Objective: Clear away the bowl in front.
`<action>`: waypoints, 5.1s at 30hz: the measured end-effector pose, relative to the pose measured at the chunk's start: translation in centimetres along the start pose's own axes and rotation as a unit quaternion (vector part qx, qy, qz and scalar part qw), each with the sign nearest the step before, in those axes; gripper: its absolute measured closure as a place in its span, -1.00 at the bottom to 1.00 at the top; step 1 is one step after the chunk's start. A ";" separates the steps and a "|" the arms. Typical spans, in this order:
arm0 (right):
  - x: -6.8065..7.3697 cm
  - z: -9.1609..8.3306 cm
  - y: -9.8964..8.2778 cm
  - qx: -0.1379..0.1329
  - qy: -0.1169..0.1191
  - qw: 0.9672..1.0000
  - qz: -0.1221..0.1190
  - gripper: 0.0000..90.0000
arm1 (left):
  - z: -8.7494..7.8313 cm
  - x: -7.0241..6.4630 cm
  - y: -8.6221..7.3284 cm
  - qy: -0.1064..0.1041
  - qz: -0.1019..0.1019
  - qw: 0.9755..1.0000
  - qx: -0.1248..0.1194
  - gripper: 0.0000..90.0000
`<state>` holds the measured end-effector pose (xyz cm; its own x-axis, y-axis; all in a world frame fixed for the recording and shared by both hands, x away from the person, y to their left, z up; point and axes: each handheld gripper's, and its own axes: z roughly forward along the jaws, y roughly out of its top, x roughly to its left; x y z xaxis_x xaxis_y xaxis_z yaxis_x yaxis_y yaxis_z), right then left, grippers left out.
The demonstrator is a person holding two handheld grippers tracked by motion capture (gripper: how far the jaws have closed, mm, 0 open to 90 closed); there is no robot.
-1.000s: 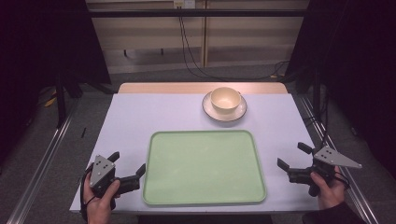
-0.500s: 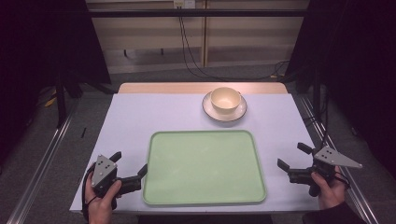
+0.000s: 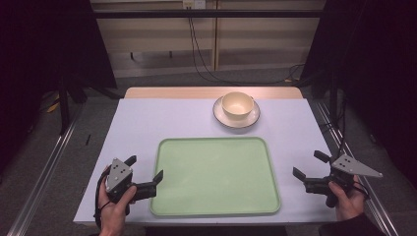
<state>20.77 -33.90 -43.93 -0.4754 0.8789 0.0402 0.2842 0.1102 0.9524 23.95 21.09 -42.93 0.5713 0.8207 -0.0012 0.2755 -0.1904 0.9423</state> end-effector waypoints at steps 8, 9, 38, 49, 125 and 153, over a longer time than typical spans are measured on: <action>0.0 0.0 0.0 0.002 0.004 1.000 -0.005 -1.00 | 2.3 -0.8 1.6 -0.032 -0.008 0.999 -0.017 -0.96; 0.0 0.0 -0.1 0.002 0.004 1.000 -0.003 -1.00 | 2.6 -0.8 1.8 -0.030 -0.003 0.999 -0.020 -0.97; -0.1 0.0 -0.1 -0.003 0.005 1.000 0.001 -1.00 | 11.1 -3.8 6.1 -0.089 0.044 0.995 -0.011 -0.97; -0.1 -0.1 -0.1 -0.001 0.010 1.000 0.002 -1.00 | 14.1 -3.6 6.8 -0.095 0.054 0.994 -0.001 -0.95; -0.7 -0.3 -0.4 -0.002 0.026 1.000 0.012 -1.00 | 34.2 -3.7 11.1 -0.032 0.002 0.985 0.168 -0.28; -0.7 -0.2 -0.5 0.000 0.019 1.000 0.008 -1.00 | 36.1 -4.0 10.6 -0.063 -0.051 0.954 0.290 0.36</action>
<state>20.83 -34.61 -44.35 -0.5019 0.8624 0.0659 0.2924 0.0974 0.9513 52.51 -3.68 -45.02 0.5966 0.7868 -0.1581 0.6951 -0.4081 0.5918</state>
